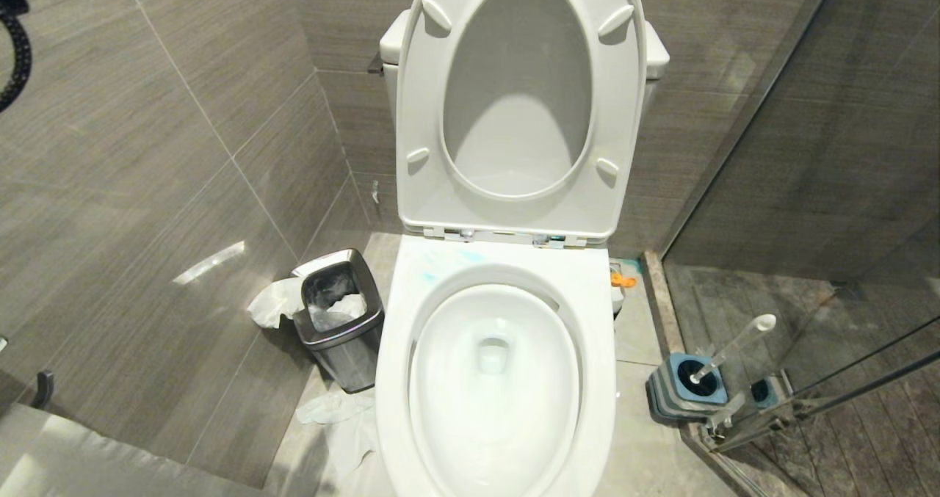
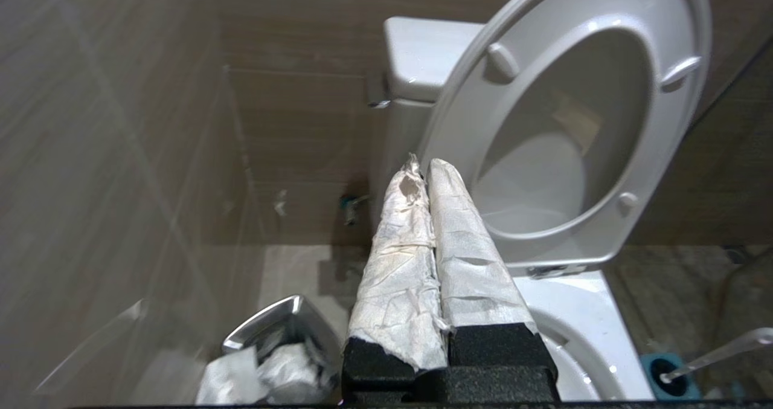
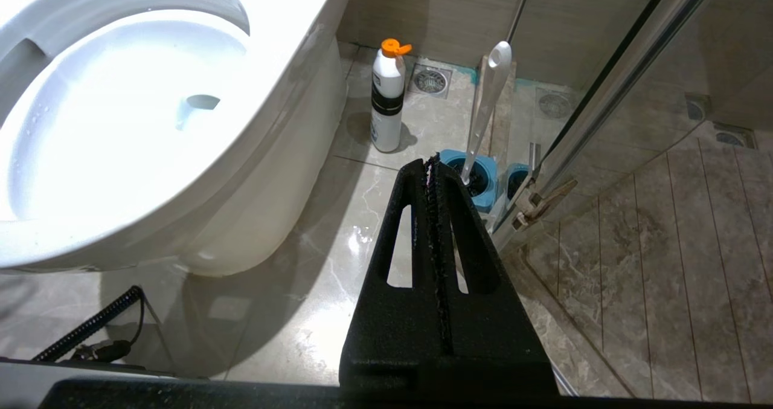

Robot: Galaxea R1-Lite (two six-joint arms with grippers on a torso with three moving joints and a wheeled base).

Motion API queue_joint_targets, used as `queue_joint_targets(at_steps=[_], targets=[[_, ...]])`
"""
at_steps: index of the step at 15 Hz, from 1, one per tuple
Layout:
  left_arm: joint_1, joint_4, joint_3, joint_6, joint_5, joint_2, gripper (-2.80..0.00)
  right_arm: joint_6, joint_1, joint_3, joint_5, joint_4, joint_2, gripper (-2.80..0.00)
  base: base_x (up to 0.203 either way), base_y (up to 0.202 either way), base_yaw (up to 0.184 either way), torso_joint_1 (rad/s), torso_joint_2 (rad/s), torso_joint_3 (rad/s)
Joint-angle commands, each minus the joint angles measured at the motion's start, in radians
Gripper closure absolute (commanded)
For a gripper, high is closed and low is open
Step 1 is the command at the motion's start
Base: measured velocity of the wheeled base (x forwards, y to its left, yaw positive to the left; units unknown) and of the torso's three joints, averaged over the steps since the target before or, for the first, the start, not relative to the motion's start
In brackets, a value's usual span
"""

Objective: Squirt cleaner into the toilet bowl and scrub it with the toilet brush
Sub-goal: Pour in the cleaning agent

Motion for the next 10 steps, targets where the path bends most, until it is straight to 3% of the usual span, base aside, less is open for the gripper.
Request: queue_joint_targets(at_steps=[1,4,10], targets=[[0.075,-0.001,0.103,-0.001,0.002,-0.130,0.00,0.000,0.000,0.000,0.000,0.000,0.000,0.00,0.000,0.000,0.000,0.000,0.00,0.000],[0.153,-0.001,0.188,-0.006,0.001,-0.241,0.00,0.000,0.000,0.000,0.000,0.000,0.000,0.00,0.000,0.000,0.000,0.000,0.00,0.000],[0.195,0.063,0.481,-0.018,0.003,-0.547,0.00,0.000,0.000,0.000,0.000,0.000,0.000,0.00,0.000,0.000,0.000,0.000,0.00,0.000]])
